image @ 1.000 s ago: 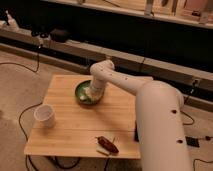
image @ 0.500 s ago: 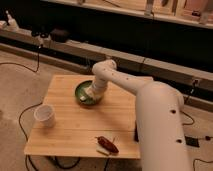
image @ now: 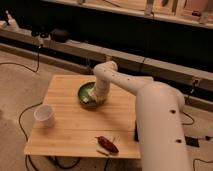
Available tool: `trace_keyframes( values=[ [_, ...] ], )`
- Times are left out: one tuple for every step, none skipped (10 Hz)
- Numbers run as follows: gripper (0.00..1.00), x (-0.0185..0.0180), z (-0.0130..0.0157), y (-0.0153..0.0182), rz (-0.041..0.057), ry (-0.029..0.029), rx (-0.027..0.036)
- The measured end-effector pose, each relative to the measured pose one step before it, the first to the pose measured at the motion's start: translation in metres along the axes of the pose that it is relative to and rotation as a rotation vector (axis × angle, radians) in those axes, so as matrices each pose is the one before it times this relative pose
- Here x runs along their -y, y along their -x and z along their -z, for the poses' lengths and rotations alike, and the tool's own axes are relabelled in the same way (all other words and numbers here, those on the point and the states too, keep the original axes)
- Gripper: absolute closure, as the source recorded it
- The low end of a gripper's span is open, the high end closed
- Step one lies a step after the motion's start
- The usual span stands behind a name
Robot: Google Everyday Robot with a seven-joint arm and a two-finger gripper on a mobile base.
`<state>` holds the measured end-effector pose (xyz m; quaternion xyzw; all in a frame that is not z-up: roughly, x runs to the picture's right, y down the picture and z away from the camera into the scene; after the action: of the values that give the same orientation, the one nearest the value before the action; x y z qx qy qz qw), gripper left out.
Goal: Push the ceramic bowl across the table
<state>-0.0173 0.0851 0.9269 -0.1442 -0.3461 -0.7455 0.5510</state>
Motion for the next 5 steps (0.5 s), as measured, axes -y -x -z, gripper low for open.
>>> trace_keyframes(
  values=[
    [1.0, -0.00467, 0.00185, 0.00719, 0.00285, 0.01164, 0.01597],
    [1.0, -0.00477, 0.0032, 0.01013, 0.00652, 0.01299, 0.02175],
    [1.0, -0.00294, 0.00293, 0.01058, 0.0079, 0.00747, 0.02232],
    [1.0, -0.0008, 0.00191, 0.01295, 0.01157, -0.00133, 0.02851],
    [1.0, 0.00137, -0.00082, 0.01227, 0.01449, -0.00912, 0.02965]
  ],
)
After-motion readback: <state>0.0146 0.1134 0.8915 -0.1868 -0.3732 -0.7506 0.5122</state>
